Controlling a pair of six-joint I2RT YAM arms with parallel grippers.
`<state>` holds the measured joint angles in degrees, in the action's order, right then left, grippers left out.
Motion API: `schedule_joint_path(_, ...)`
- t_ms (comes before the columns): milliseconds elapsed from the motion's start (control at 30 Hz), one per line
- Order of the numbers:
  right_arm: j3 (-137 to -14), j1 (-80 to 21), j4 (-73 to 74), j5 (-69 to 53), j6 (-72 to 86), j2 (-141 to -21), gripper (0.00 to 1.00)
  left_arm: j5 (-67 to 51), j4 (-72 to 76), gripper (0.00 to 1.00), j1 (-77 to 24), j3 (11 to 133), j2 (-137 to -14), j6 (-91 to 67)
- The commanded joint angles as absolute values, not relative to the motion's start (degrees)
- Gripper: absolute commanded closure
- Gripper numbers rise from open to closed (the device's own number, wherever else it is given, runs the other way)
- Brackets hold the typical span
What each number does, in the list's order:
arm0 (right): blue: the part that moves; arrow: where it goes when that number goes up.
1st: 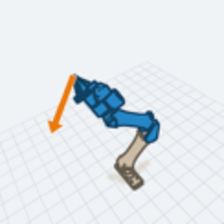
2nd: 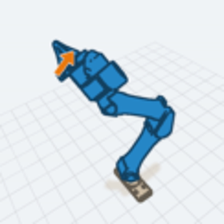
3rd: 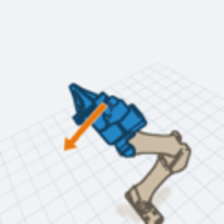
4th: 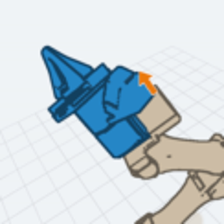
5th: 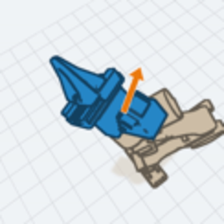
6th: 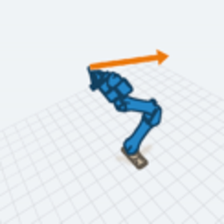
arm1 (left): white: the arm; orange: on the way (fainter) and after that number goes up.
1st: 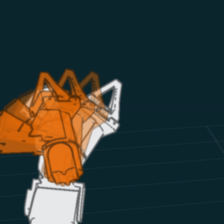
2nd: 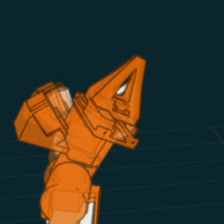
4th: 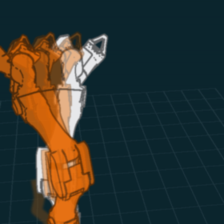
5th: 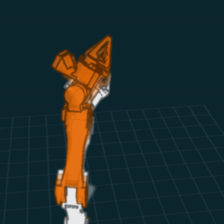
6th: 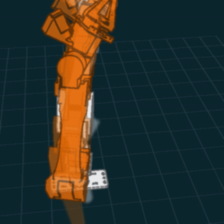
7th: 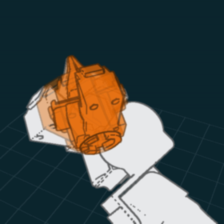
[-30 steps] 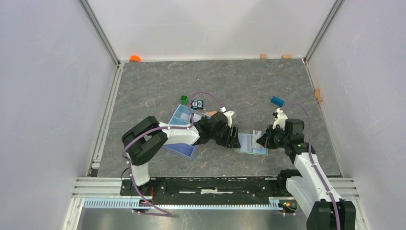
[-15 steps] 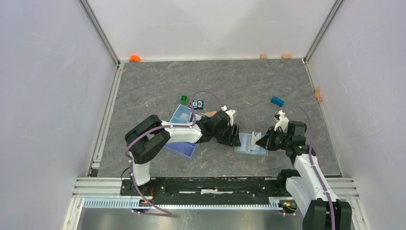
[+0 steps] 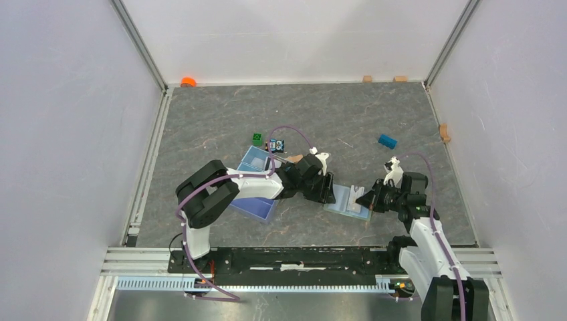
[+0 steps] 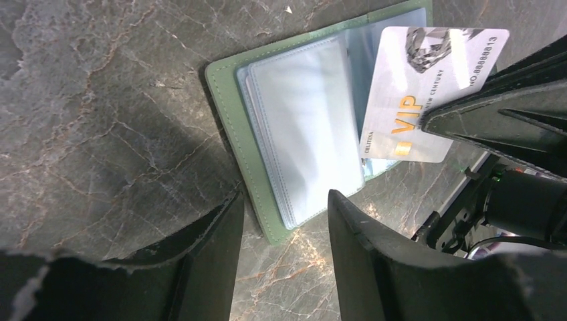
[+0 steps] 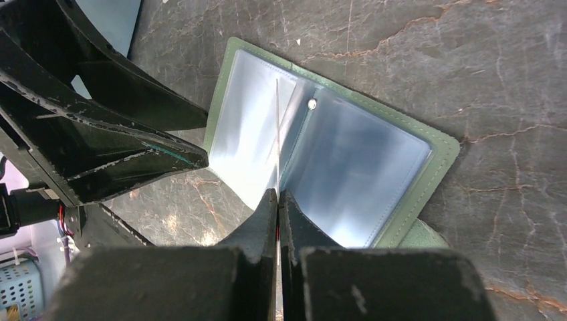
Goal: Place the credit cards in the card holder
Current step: Insert the credit card into the card holder.
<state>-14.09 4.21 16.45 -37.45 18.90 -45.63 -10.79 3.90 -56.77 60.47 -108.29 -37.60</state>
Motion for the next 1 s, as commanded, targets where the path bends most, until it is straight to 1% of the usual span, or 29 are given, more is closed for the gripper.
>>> schedule_joint_path(0,-13.7,5.2,14.7,-36.2,21.1,-43.7,1.00,-6.6,0.6,0.44,-57.2,62.2,-109.6,-33.9)
schedule_joint_path(200,-12.3,5.8,12.7,-36.4,24.9,-42.0,1.00,-5.2,-1.7,0.44,-57.2,63.2,-109.5,-32.3)
schedule_joint_path(367,-9.3,5.8,6.8,-38.1,31.2,-40.7,1.00,-5.2,-1.4,0.45,-57.2,64.0,-109.8,-32.2)
schedule_joint_path(567,-7.5,5.8,3.6,-39.2,33.9,-41.3,1.00,-5.0,-1.3,0.45,-57.2,64.5,-110.3,-32.1)
schedule_joint_path(800,-7.0,5.9,2.9,-38.4,36.2,-39.8,1.00,-4.1,-2.0,0.47,-57.2,64.7,-110.7,-31.7)
schedule_joint_path(967,-6.2,5.9,1.8,-37.3,38.5,-38.4,1.00,-4.3,-2.2,0.51,-57.2,64.4,-110.8,-31.7)
